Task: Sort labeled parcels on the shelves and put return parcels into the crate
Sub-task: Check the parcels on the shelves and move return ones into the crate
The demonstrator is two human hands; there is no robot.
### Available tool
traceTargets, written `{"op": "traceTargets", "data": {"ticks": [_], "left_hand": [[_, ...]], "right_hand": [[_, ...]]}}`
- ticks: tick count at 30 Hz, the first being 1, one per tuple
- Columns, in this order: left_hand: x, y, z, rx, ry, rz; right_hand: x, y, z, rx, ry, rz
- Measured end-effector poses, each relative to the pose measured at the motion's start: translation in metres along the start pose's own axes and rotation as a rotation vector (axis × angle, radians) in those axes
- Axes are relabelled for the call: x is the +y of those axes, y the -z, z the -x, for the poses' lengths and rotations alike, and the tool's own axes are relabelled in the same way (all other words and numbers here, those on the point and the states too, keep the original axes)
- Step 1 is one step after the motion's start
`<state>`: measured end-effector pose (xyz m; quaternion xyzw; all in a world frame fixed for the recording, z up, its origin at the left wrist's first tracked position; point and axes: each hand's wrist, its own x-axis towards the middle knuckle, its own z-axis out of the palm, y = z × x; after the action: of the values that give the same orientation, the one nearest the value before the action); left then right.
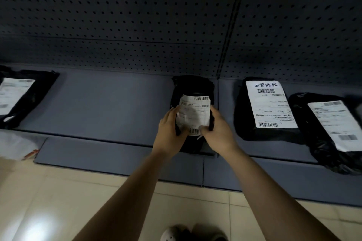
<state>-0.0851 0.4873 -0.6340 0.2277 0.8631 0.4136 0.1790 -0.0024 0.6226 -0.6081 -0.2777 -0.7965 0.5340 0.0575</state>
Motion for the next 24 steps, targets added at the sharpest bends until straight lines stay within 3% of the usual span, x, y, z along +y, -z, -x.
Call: {"op": "traceTargets", "data": {"ticks": [4, 8, 13, 18, 24], "left_hand": [[0.0, 0.002, -0.006, -0.029, -0.005, -0.064], [0.018, 0.008, 0.005, 0.074, -0.083, -0.158], [0.065, 0.001, 0.02, 0.11, -0.298, -0.189], [0.102, -0.029, 0.016, 0.11, -0.484, -0.272], [0.13, -0.071, 0.012, 0.057, -0.419, -0.266]], "right_hand": [[0.004, 0.0, 0.001, 0.053, 0.046, 0.115], [0.002, 0.021, 0.013, 0.159, 0.115, 0.295], [0.002, 0.066, 0.037, 0.265, 0.256, 0.443], [0.01, 0.119, 0.052, 0.373, 0.27, 0.503], [0.037, 0.168, 0.049, 0.385, 0.166, 0.487]]}}
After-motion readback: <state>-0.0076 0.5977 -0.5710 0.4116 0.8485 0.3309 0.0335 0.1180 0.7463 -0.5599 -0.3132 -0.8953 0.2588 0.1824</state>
